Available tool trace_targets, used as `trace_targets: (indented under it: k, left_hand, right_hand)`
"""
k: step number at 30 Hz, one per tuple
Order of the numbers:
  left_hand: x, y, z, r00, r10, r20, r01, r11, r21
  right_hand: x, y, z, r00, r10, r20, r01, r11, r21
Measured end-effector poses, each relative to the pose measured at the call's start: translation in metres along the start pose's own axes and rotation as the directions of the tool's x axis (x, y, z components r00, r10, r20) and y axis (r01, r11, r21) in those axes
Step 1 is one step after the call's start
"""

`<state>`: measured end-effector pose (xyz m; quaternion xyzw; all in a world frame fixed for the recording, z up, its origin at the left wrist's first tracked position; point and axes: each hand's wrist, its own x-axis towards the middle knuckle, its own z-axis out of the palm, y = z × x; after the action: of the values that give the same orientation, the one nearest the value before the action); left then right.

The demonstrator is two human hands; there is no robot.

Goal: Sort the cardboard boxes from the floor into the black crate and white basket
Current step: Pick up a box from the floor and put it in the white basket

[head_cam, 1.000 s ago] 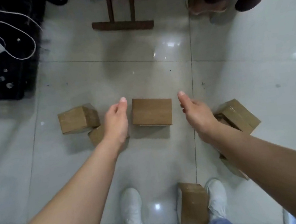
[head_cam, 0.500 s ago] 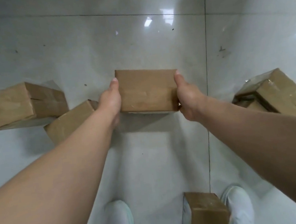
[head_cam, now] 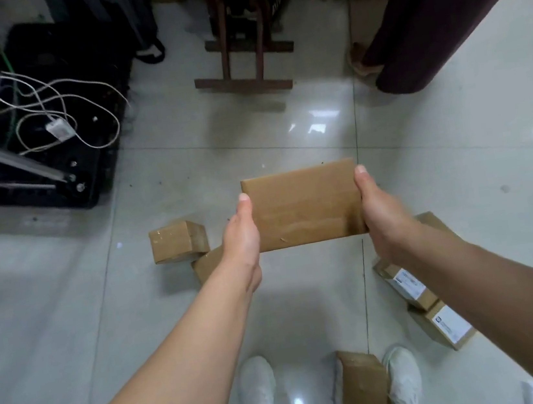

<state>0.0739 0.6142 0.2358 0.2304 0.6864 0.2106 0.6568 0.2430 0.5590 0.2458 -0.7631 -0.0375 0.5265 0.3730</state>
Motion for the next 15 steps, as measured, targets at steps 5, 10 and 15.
trace_targets:
  k: [5,10,15]
  left_hand:
    - [-0.115,0.099,-0.033,0.999,0.033,0.005,-0.033,0.998,-0.062]
    - [-0.22,0.184,-0.073,0.99,0.139,0.028,-0.137,0.989,-0.049]
    - [-0.307,0.223,-0.112,0.974,0.219,0.062,-0.216,0.975,-0.054]
  right_hand:
    - [-0.125,-0.092,-0.006,0.996,-0.088,-0.021,0.088,0.996,0.027]
    - [-0.244,-0.154,-0.004,0.981,-0.194,-0.027,0.195,0.979,0.058]
    - [-0.336,-0.174,-0.003,0.967,-0.251,-0.034,0.253,0.957,0.142]
